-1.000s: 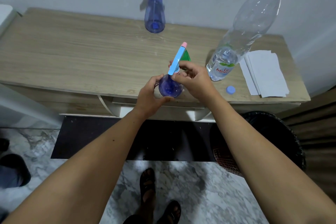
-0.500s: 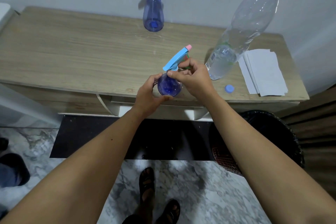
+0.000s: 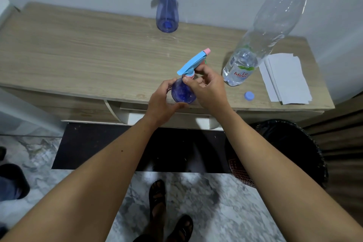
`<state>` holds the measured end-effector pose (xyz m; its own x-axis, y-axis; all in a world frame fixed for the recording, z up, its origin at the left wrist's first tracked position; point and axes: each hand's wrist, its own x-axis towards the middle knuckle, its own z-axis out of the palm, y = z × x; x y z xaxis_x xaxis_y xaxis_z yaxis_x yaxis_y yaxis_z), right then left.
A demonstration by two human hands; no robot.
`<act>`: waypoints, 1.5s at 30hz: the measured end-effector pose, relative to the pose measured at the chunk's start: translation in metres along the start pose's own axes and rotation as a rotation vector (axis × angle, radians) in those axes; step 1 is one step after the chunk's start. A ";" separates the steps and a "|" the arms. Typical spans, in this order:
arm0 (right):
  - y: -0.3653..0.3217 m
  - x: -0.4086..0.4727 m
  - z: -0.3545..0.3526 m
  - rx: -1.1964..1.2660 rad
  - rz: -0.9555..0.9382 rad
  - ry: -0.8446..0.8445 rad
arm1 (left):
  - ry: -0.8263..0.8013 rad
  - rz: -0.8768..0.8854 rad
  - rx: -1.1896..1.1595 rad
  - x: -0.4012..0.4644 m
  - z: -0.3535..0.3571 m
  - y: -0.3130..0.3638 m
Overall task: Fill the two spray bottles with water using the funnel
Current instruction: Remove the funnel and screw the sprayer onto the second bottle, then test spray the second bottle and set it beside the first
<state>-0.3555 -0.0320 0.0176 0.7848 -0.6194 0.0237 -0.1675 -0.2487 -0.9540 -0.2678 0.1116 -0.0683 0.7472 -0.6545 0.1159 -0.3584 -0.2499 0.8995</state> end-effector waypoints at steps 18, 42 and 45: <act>-0.006 -0.010 0.006 0.078 0.106 0.101 | 0.063 -0.039 0.010 -0.004 0.005 0.007; 0.000 -0.009 0.025 0.268 -0.022 0.165 | 0.124 -0.117 0.654 0.026 -0.148 -0.066; 0.001 -0.008 0.027 0.230 -0.029 0.124 | 0.012 -0.135 0.837 0.033 -0.150 -0.074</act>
<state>-0.3456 -0.0070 0.0086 0.7055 -0.7048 0.0746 0.0051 -0.1001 -0.9950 -0.1330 0.2157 -0.0683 0.8177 -0.5744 0.0388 -0.5582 -0.7745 0.2976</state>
